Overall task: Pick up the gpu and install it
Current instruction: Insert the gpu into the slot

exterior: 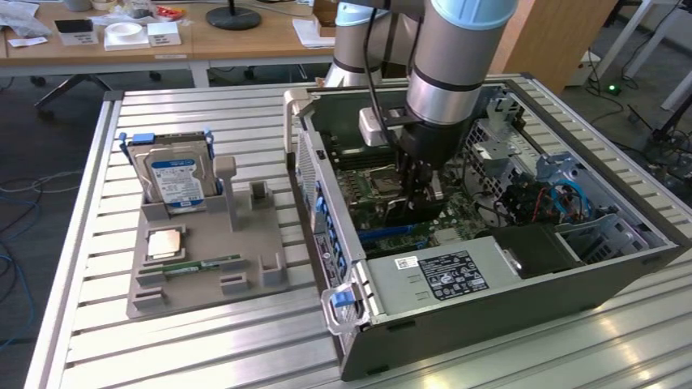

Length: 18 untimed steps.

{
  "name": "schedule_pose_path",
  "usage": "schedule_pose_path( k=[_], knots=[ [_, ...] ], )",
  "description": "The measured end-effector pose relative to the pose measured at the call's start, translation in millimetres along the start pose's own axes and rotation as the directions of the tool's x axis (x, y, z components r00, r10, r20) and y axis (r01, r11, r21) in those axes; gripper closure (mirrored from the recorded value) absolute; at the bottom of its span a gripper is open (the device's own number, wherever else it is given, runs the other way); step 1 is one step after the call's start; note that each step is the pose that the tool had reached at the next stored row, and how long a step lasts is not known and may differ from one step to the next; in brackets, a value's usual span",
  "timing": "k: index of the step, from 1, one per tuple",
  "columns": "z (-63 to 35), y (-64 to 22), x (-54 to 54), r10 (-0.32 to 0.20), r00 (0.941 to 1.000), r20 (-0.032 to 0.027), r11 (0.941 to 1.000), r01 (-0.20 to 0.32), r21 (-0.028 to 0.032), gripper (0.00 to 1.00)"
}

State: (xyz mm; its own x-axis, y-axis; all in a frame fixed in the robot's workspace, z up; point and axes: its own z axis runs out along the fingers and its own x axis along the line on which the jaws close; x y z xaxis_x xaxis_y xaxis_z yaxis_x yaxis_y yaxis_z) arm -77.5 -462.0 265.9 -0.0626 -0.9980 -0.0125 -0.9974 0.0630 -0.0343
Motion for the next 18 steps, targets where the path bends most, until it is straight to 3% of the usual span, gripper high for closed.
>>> schedule_pose_path(
  k=[18],
  knots=[
    [0.9, 5.3, -0.9, 0.000, 1.0000, 0.0002, 1.0000, 0.000, 0.0001, 0.74]
  ],
)
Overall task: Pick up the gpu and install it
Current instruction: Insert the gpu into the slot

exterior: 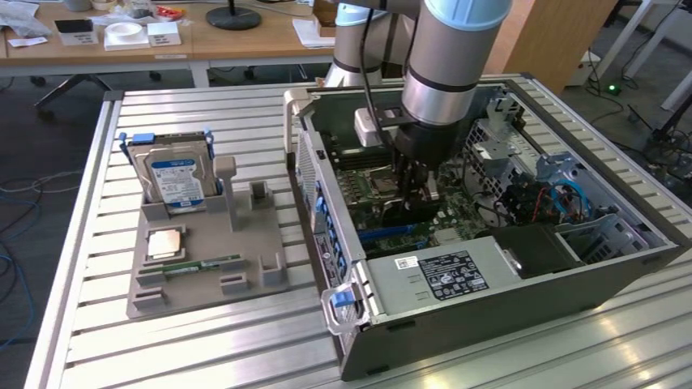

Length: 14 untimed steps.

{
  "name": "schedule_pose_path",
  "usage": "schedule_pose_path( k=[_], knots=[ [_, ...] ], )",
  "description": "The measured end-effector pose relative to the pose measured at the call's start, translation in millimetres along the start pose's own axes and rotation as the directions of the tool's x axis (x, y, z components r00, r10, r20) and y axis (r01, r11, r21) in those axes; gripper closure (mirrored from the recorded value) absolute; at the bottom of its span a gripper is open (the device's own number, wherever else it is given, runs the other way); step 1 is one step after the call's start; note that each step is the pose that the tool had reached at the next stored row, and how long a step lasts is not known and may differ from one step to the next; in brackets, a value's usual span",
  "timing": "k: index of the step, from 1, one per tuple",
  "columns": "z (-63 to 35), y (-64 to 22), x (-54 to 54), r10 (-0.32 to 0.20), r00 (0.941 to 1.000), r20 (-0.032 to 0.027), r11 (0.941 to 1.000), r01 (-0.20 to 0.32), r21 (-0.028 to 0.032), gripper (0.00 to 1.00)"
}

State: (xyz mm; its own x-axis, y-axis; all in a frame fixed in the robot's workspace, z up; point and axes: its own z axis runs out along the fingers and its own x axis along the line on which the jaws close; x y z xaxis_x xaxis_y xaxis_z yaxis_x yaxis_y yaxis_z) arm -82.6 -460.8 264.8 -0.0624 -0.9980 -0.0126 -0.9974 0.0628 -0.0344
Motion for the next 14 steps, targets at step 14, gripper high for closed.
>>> schedule_pose_path(
  k=[14],
  knots=[
    [3.2, 2.0, 0.1, 0.000, 1.0000, -0.0027, 1.0000, 0.000, 0.0001, 0.74]
  ],
)
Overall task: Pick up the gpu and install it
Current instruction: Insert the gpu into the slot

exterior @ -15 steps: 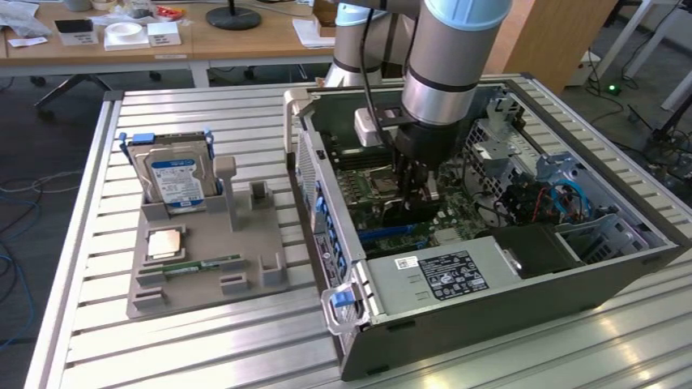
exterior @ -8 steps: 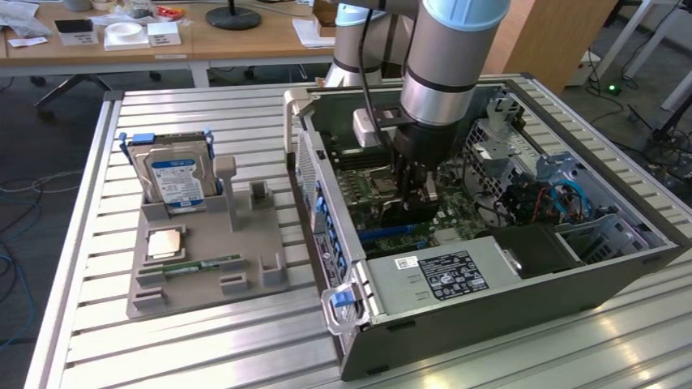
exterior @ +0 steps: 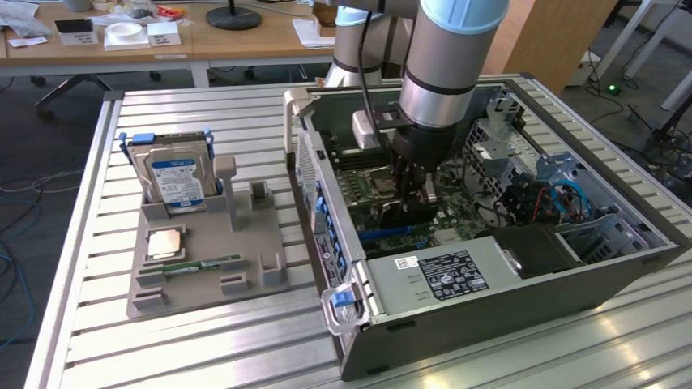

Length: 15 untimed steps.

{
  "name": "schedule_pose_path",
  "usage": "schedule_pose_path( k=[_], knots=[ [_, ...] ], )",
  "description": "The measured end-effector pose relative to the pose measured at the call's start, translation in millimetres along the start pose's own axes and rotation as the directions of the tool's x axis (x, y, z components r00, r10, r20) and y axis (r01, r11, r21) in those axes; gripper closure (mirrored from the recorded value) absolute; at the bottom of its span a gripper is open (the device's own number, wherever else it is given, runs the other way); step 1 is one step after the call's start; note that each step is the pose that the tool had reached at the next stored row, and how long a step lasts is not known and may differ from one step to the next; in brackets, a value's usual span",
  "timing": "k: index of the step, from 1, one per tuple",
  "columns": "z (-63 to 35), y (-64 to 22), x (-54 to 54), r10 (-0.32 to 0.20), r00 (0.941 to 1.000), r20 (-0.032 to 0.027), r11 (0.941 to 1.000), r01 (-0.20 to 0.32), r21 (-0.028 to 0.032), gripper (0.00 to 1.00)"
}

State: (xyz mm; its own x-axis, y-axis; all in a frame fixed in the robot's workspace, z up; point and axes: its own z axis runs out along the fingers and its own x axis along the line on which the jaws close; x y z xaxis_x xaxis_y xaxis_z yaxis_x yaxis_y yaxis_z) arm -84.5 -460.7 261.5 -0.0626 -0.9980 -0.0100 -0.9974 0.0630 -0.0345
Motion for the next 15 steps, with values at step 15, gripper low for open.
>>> schedule_pose_path(
  k=[15],
  knots=[
    [1.9, 1.6, -0.3, 0.000, 1.0000, -0.0020, 1.0000, 0.000, 0.0002, 0.74]
  ],
)
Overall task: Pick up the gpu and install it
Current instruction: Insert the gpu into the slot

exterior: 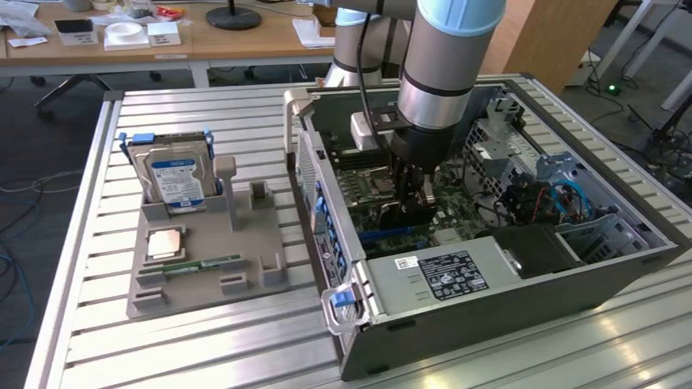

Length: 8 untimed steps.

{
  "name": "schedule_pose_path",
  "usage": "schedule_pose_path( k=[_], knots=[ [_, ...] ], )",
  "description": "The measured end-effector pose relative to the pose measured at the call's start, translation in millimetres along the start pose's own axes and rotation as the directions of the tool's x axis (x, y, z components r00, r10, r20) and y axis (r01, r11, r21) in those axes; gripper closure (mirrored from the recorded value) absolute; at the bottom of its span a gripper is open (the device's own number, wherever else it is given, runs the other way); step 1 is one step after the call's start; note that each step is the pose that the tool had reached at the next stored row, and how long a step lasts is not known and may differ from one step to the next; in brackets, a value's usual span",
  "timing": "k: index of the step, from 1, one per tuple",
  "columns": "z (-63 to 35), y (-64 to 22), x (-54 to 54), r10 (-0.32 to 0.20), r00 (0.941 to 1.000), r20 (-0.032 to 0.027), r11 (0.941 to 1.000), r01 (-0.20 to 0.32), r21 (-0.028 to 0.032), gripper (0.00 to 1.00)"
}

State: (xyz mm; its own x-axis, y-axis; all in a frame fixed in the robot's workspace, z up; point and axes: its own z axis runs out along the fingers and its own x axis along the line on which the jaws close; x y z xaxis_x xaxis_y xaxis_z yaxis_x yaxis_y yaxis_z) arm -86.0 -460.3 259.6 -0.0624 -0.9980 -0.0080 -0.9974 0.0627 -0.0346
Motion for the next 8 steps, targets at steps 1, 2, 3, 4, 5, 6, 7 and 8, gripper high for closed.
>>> schedule_pose_path(
  k=[1, 2, 3, 4, 5, 6, 7, 8],
  knots=[
    [0.0, 0.0, 0.0, 0.000, 1.0000, 0.0000, 1.0000, 0.000, 0.0000, 0.74],
    [0.3, 0.0, 0.0, 0.000, 1.0000, 0.0001, 1.0000, 0.000, 0.0000, 0.74],
    [1.3, 0.0, 0.0, 0.000, 1.0000, 0.0003, 1.0000, 0.000, 0.0001, 0.74],
    [1.7, 0.0, 0.0, 0.000, 1.0000, 0.0000, 1.0000, 0.000, 0.0000, 0.74],
    [1.7, 0.1, 0.0, 0.000, 1.0000, 0.0000, 1.0000, 0.000, 0.0000, 0.74],
    [1.7, 0.1, 0.0, 0.000, 1.0000, 0.0000, 1.0000, 0.000, 0.0000, 0.74],
    [1.7, 0.1, 0.0, 0.000, 1.0000, 0.0000, 1.0000, 0.000, 0.0000, 0.74],
    [1.7, 0.1, 0.0, 0.000, 1.0000, 0.0000, 1.0000, 0.000, 0.0000, 0.74]
  ],
)
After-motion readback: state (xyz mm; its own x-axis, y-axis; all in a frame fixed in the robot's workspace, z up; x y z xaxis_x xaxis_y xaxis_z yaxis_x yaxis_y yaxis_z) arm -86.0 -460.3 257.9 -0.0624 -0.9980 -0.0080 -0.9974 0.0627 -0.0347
